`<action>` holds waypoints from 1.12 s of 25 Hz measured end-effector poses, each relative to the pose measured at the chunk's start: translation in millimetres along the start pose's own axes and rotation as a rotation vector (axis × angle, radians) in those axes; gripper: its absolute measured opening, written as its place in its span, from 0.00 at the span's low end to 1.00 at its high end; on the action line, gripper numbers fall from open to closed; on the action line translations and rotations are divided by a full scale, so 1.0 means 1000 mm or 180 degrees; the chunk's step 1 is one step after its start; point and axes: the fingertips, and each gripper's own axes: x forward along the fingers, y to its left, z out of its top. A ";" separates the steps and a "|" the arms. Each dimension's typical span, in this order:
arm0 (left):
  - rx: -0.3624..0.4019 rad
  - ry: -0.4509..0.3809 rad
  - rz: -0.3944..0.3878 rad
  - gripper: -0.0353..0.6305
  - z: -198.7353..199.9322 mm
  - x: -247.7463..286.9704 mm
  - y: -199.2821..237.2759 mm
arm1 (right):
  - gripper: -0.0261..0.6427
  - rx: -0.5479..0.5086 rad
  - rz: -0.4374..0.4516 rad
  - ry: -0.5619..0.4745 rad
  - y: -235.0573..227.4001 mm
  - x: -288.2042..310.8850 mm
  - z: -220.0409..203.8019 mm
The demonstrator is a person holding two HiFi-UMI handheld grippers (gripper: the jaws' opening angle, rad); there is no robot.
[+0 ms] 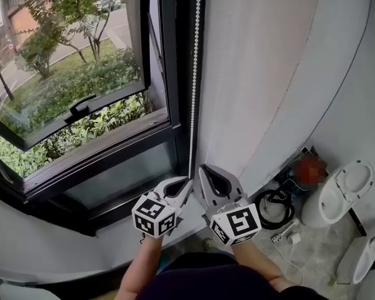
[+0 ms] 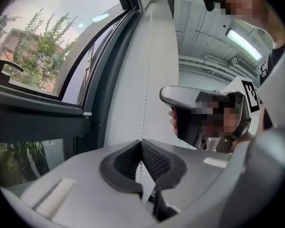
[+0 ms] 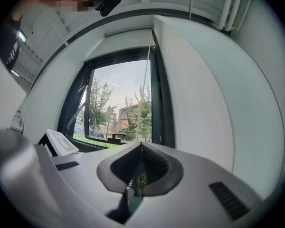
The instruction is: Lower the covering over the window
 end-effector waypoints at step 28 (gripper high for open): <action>-0.0330 0.0202 -0.0093 0.07 -0.117 -0.012 -0.119 | 0.06 0.0141 0.0832 0.0523 0.025 -0.088 -0.033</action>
